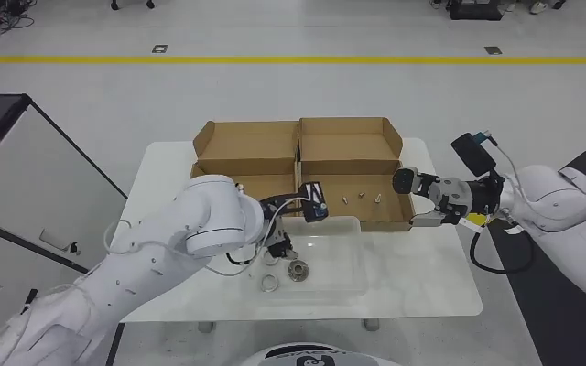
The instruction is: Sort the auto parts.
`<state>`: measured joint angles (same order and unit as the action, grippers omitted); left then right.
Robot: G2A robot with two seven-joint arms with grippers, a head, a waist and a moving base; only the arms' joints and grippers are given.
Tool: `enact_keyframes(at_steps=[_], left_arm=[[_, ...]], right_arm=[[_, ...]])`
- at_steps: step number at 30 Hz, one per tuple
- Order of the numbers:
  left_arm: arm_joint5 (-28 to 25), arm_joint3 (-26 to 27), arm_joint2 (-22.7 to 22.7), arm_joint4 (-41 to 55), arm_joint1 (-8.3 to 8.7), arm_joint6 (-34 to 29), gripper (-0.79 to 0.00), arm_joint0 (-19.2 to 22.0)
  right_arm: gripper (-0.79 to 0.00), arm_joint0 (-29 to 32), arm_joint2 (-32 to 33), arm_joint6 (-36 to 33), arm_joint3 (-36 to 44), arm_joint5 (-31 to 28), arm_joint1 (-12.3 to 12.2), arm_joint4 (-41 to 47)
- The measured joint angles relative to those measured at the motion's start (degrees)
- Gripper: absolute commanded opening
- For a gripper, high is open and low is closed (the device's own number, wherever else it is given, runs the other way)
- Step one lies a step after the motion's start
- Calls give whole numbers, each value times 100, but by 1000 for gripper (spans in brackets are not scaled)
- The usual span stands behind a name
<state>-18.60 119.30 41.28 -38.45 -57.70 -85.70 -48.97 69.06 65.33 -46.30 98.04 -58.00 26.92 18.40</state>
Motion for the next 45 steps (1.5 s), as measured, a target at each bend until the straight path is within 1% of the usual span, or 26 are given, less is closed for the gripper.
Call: enact_keyframes(at_steps=[6, 9, 12, 21, 31, 45], left_arm=[[77, -245, -551, 297, 29, -76, 0, 384], [76, -444, -787, 380, -6, -75, 0, 578], [59, -622, -973, 418, -59, -58, 0, 681], [58, -1081, -1448, 434, -280, 5, 0, 847], [173, -1341, -1896, 417, -543, 84, 0, 941], [229, -1805, -2237, 195, -821, 369, 0, 948]], right_arm=[[0, 0, 0, 0, 0, 0, 0, 0], [0, 0, 0, 0, 0, 0, 0, 0], [0, 0, 0, 0, 0, 0, 0, 0], [0, 0, 0, 0, 0, 0, 0, 0], [0, 0, 0, 0, 0, 0, 0, 0], [0, 0, 0, 0, 0, 0, 0, 0]])
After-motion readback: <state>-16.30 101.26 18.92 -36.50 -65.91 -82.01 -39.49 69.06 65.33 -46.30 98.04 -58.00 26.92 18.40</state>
